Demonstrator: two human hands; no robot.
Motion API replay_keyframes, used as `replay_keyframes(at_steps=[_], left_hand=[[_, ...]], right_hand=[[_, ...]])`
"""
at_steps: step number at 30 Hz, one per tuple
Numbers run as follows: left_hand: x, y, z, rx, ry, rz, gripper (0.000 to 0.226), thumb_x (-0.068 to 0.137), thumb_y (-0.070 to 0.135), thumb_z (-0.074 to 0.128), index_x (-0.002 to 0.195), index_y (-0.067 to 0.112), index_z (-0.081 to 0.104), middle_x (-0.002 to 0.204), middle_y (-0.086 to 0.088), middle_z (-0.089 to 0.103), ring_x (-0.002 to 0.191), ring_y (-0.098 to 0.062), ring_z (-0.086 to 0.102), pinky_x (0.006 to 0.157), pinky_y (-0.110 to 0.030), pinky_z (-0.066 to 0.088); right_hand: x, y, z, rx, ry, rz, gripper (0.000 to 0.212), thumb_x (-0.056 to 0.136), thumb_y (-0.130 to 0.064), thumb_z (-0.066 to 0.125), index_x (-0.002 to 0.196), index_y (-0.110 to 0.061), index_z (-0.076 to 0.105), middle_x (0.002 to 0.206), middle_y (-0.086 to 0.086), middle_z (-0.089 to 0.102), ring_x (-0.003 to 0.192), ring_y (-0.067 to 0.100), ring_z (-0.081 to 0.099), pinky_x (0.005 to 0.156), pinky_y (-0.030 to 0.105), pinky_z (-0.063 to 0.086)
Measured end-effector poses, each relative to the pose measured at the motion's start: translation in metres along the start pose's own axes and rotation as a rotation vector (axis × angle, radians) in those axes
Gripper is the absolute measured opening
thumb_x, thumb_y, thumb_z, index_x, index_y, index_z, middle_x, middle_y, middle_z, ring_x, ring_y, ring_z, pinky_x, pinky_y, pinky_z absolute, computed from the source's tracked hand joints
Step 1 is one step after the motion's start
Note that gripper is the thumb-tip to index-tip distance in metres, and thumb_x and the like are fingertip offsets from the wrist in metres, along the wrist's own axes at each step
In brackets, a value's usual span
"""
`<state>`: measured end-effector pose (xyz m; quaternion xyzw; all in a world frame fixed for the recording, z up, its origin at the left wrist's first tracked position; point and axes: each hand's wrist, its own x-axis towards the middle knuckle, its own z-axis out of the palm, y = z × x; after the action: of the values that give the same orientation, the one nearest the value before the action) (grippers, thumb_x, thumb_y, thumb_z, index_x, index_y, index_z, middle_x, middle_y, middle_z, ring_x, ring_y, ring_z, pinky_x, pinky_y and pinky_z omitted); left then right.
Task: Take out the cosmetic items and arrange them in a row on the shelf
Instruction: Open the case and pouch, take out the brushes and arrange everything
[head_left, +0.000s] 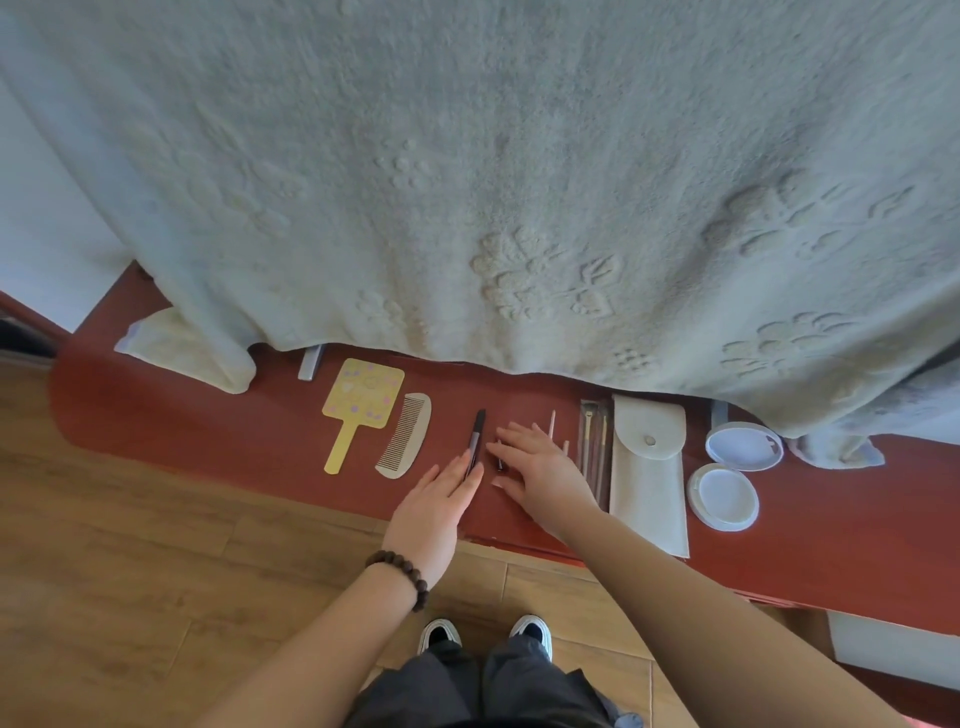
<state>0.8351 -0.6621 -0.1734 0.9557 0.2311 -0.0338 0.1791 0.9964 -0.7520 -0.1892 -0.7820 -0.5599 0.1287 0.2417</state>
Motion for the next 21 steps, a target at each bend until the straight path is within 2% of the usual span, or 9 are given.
replay_keyframes(at_steps=[2,5,12,21], left_hand=[[0.003,0.003,-0.006,-0.013,-0.018,-0.021,0.073,0.085,-0.01,0.053,0.147,0.021,0.031,0.157,0.007,0.022,0.141,-0.02,0.031,0.11,-0.027,0.031],[0.008,0.006,-0.01,0.001,-0.045,-0.025,0.065,0.091,-0.008,0.041,0.147,0.023,0.028,0.158,0.011,0.016,0.143,-0.021,0.024,0.109,-0.028,0.033],[0.02,0.023,-0.002,0.009,-0.061,0.058,0.062,0.091,-0.007,0.042,0.146,0.021,0.031,0.158,0.009,0.017,0.142,-0.02,0.028,0.109,-0.028,0.033],[0.022,0.028,0.003,0.021,0.001,0.081,0.05,0.096,0.008,0.048,0.143,0.022,0.038,0.155,0.008,0.027,0.137,-0.019,0.038,0.108,-0.027,0.035]], right_hand=[[0.003,0.002,0.003,-0.03,0.029,0.008,0.04,0.07,-0.009,0.079,0.109,-0.009,0.07,0.116,0.013,0.067,0.114,0.03,0.06,0.109,0.049,0.033],[0.002,0.008,0.001,-0.029,0.062,0.11,0.037,0.071,-0.008,0.078,0.108,-0.01,0.071,0.111,0.01,0.068,0.109,0.031,0.062,0.11,0.039,0.027],[-0.005,0.022,-0.01,-0.032,0.08,0.168,0.039,0.073,-0.011,0.077,0.111,-0.01,0.068,0.111,0.007,0.067,0.111,0.027,0.061,0.113,0.035,0.021],[-0.008,0.018,-0.014,-0.039,0.043,0.198,0.046,0.079,-0.018,0.074,0.123,-0.01,0.061,0.126,0.009,0.061,0.127,0.026,0.049,0.115,0.028,0.011]])
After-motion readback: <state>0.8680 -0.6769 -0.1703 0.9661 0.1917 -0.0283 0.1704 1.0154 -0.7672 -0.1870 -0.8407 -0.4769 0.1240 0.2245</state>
